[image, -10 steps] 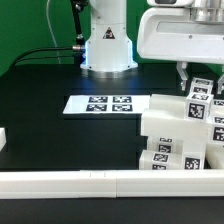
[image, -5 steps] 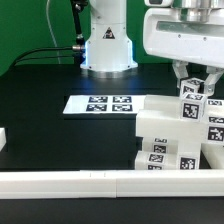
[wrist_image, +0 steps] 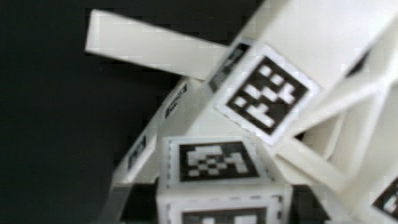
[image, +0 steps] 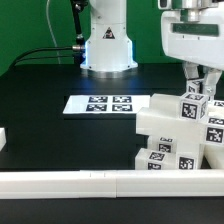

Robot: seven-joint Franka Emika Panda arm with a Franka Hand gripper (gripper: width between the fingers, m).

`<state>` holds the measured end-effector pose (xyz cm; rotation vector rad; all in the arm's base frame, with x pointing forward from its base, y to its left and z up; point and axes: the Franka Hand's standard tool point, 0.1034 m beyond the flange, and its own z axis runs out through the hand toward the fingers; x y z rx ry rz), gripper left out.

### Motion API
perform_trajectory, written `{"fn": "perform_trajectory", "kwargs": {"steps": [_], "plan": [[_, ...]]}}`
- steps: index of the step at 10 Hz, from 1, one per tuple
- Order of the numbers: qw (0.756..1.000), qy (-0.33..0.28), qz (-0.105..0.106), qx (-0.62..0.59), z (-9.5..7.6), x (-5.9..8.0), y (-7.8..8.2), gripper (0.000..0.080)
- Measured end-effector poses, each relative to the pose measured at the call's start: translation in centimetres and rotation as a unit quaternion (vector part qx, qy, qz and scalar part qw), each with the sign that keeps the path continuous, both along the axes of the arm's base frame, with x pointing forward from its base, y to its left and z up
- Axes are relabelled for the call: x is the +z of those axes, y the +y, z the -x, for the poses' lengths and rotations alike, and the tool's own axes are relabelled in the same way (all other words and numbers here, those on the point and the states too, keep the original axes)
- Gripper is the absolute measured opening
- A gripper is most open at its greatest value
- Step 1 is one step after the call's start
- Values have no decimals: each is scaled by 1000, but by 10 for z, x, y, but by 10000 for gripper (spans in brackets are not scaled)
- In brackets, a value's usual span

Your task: Assemble chair

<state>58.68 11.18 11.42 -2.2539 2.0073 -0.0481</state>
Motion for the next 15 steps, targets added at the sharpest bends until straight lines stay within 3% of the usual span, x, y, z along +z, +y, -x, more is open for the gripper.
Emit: {"fn": "perform_trajectory", "kwargs": {"steps": [2, 5, 6, 8, 9, 10, 11, 15], "plan": [[994, 4, -29, -103, 1, 0, -2, 282], [984, 5, -42, -172, 0, 0, -1, 282], [985, 5, -41, -165, 0, -1, -1, 282], [993, 1, -36, -112, 0, -1, 3, 567], [999, -7, -28, -40, -1, 0, 1, 567], [999, -14, -16, 42, -2, 0, 0, 633], [995, -15, -9, 97, -2, 1, 2, 646], [977, -25, 6, 213, -2, 1, 0, 649]]}}
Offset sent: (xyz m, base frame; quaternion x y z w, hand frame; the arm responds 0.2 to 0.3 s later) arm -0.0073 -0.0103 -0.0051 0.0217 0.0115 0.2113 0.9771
